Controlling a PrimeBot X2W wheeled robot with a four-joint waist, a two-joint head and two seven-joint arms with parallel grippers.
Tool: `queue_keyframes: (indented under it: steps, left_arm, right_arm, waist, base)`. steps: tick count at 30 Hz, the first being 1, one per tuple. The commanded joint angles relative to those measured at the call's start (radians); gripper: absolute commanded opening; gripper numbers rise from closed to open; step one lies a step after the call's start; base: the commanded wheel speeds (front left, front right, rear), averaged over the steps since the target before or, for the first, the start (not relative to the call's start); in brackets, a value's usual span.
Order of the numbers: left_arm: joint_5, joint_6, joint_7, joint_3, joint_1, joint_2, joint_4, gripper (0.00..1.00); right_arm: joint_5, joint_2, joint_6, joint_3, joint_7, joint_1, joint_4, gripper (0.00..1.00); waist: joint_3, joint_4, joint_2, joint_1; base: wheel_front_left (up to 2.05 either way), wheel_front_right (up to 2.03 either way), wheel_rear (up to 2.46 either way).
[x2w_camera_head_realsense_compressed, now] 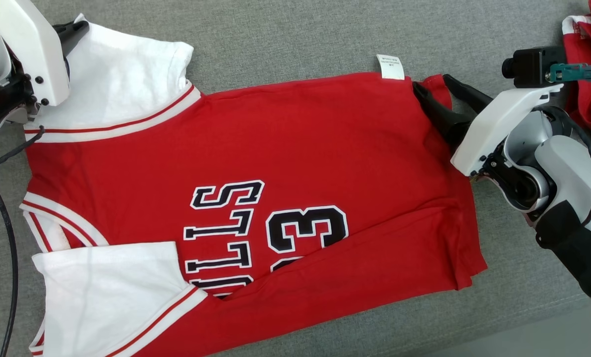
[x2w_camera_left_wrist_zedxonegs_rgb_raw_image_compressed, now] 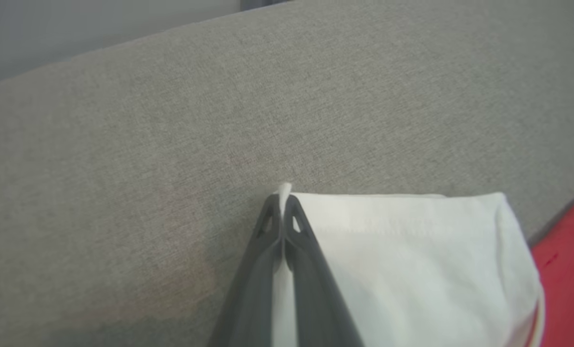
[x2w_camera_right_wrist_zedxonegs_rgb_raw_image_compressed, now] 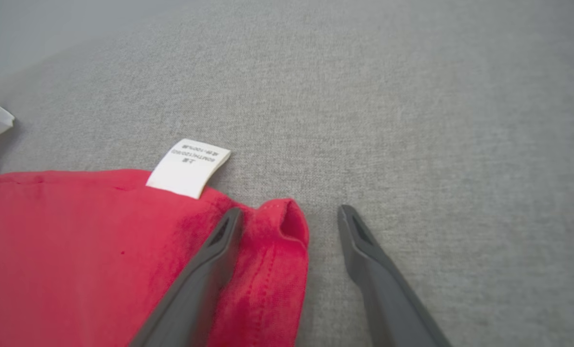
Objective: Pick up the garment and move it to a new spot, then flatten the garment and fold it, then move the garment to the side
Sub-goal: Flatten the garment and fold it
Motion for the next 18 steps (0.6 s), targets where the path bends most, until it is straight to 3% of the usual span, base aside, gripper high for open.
queue_keyframes:
  steps: [1, 2, 4, 6, 7, 18]
  left_arm:
    - [-0.01, -0.001, -0.005, -0.005, -0.018, 0.008, 0.002, 0.0]
    - [-0.011, -0.001, -0.008, -0.01, -0.018, 0.008, 0.003, 0.0]
    - [-0.014, -0.001, -0.013, -0.019, -0.021, 0.009, 0.007, 0.0]
    - [-0.018, -0.001, -0.017, -0.026, -0.026, 0.01, 0.009, 0.0]
    - [-0.019, -0.001, -0.02, -0.03, -0.028, 0.011, 0.011, 0.0]
    - [-0.041, -0.001, -0.076, -0.071, -0.037, 0.011, 0.02, 0.0]
  right_arm:
    - [0.011, 0.018, 0.006, 0.042, 0.029, 0.041, 0.006, 1.0]
    - [0.015, 0.016, 0.006, 0.046, 0.03, 0.041, 0.005, 1.0]
    - [0.023, 0.012, 0.006, 0.056, 0.03, 0.037, 0.004, 0.68]
    - [0.034, 0.013, 0.006, 0.071, 0.04, 0.036, -0.003, 0.18]
    - [0.038, 0.011, 0.006, 0.075, 0.038, 0.035, -0.007, 0.0]
    - [0.031, -0.023, 0.004, 0.092, -0.056, -0.007, 0.011, 0.0]
  waist:
    - [-0.001, 0.001, 0.0, 0.0]
    - [-0.002, 0.001, 0.0, 0.0]
    - [-0.002, 0.002, 0.0, 0.0]
    - [-0.003, 0.002, 0.0, 0.0]
    - [-0.004, 0.003, 0.0, 0.0]
    - [-0.023, 0.011, 0.0, 0.0]
  base:
    - [0.0, 0.0, 0.0]
    - [0.0, 0.0, 0.0]
    - [0.0, 0.0, 0.0]
    - [0.0, 0.0, 0.0]
    - [0.0, 0.0, 0.0]
    - [0.0, 0.0, 0.0]
